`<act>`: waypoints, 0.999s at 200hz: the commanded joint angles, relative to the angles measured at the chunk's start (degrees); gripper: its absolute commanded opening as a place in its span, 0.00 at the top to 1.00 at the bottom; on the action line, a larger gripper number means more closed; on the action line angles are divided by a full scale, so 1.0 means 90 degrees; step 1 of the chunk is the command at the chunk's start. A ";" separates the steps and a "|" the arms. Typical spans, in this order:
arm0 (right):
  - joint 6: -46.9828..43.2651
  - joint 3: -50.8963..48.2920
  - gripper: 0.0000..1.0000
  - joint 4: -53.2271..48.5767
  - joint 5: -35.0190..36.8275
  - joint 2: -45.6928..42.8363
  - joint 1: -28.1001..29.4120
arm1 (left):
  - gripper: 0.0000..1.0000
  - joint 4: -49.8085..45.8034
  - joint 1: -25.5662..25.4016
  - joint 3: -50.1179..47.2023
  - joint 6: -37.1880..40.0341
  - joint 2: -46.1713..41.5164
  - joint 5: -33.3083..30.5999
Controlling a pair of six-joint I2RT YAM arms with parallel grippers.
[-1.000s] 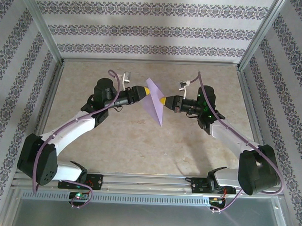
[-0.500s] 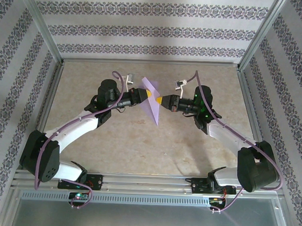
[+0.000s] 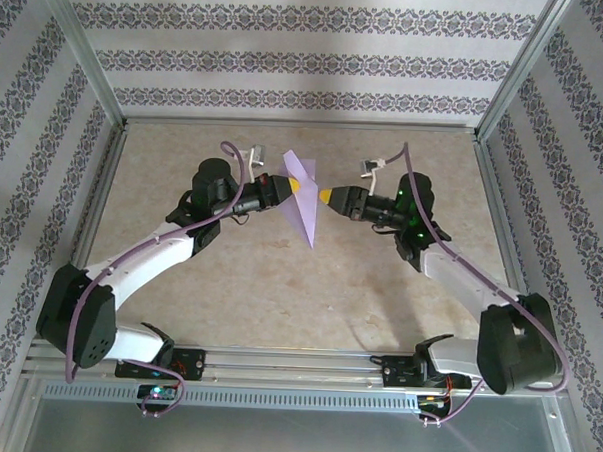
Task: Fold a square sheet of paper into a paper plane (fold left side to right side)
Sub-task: Turn over the paper at the center of the table.
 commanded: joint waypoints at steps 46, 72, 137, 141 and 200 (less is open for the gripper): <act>0.0072 -0.0776 0.22 -0.0236 0.0225 -0.0715 0.0107 | 0.96 0.0450 -0.0071 0.0056 0.0046 -0.0130 -0.0038; 0.0071 -0.0767 0.16 -0.0209 0.0279 -0.0702 0.0354 | 0.96 0.0500 -0.0086 0.0067 0.0027 -0.0112 -0.0028; 0.0162 -0.0157 0.28 0.0177 0.0229 0.0026 0.0941 | 0.96 0.0638 -0.0176 0.0055 -0.0080 -0.0027 -0.0038; 0.0161 -0.0102 0.29 0.0181 0.0219 0.0052 0.0941 | 0.96 0.0637 -0.0173 0.0061 -0.0081 -0.0026 -0.0038; 0.0098 0.0177 0.54 0.0141 0.0194 0.0155 0.0756 | 0.96 0.0735 -0.0202 0.0038 -0.0142 0.0035 -0.0028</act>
